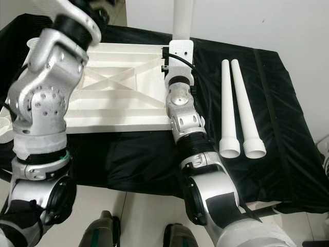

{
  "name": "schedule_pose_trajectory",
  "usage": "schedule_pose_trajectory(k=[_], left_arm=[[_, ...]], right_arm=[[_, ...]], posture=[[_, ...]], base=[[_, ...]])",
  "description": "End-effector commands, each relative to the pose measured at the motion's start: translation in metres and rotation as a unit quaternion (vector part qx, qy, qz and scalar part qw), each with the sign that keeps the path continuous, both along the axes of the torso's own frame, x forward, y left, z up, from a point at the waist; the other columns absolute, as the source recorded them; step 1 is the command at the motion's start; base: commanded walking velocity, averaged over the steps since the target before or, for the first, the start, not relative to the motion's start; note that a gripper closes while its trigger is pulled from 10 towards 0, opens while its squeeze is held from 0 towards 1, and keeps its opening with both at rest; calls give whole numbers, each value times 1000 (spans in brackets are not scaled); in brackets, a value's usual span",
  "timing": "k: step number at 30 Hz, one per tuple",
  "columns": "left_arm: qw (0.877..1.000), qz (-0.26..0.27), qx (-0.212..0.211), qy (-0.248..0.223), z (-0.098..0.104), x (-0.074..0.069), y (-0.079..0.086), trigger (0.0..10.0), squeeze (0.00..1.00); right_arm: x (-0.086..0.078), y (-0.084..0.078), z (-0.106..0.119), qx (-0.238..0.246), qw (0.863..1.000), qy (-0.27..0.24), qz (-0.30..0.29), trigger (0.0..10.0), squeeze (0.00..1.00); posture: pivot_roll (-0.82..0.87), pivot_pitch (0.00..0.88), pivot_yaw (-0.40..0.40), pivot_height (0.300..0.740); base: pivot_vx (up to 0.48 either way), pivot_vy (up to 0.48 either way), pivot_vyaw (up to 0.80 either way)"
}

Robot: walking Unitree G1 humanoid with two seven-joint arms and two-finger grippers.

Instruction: Building children table

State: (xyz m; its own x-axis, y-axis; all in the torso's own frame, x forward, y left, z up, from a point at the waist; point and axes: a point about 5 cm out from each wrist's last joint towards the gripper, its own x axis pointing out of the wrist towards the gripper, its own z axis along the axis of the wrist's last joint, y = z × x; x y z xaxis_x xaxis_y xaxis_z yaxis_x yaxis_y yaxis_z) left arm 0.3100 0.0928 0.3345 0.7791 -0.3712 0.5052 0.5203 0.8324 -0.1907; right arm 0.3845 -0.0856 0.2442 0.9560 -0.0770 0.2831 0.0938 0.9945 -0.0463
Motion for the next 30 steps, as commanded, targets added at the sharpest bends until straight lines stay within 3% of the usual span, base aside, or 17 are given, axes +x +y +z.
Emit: schedule_pose_trajectory(k=[1,2,3,4,6,7,9,14,21,24,27,29,30], left_arm=[[995,-69,67,-29,-9,-4,-9,10000,0],[995,-69,67,-29,-9,-4,-9,10000,0],[993,-57,101,-10,-24,0,-9,10000,0],[993,-57,101,-10,-24,0,-9,10000,0],[988,-52,145,18,-48,1,-8,10000,0],[988,-52,145,18,-48,1,-8,10000,0],[979,-57,194,36,-74,-1,-12,10000,0],[967,-83,233,53,-101,-5,-22,10000,0],[959,-98,260,45,-117,-5,-40,10000,0],[951,-132,277,35,-125,-12,-57,10000,0],[948,-150,279,39,-129,-15,-62,10000,0],[935,-191,296,36,-140,-26,-75,10000,0],[935,-191,296,36,-140,-26,-75,10000,0]], right_arm=[[-2,-8,2,9,1000,-8,-9,10000,0],[-2,-8,2,9,1000,-8,-9,10000,0],[-3,-14,3,14,1000,-19,-16,10000,0],[-3,-14,3,14,1000,-19,-16,10000,0],[-8,-25,3,23,999,-36,-28,10000,0],[-8,-25,3,23,999,-36,-28,10000,0],[-15,-33,1,19,998,-52,-36,10000,0],[-21,-37,-3,18,998,-58,-32,10000,0],[-32,-38,-15,18,998,-52,-22,10000,0],[-39,-43,-27,16,999,-41,-27,10000,0],[-41,-44,-30,14,999,-36,-30,10000,0],[-48,-44,-37,11,999,-29,-23,10000,0],[-48,-44,-37,11,999,-29,-23,10000,0]], posture=[[102,121,-40,740],[102,121,-40,740],[106,127,-44,740],[106,127,-44,740],[105,128,-45,740],[105,128,-45,740],[97,133,-47,740],[94,138,-54,740],[95,145,-62,740],[95,146,-63,740],[93,150,-59,740],[88,156,-45,740],[88,156,-45,740]], base=[[0,0,0],[0,0,0],[0,0,0],[0,0,0],[0,0,0],[0,0,0],[0,0,0],[0,0,0],[0,0,0],[0,0,0],[0,0,0],[0,0,0],[0,0,0]])
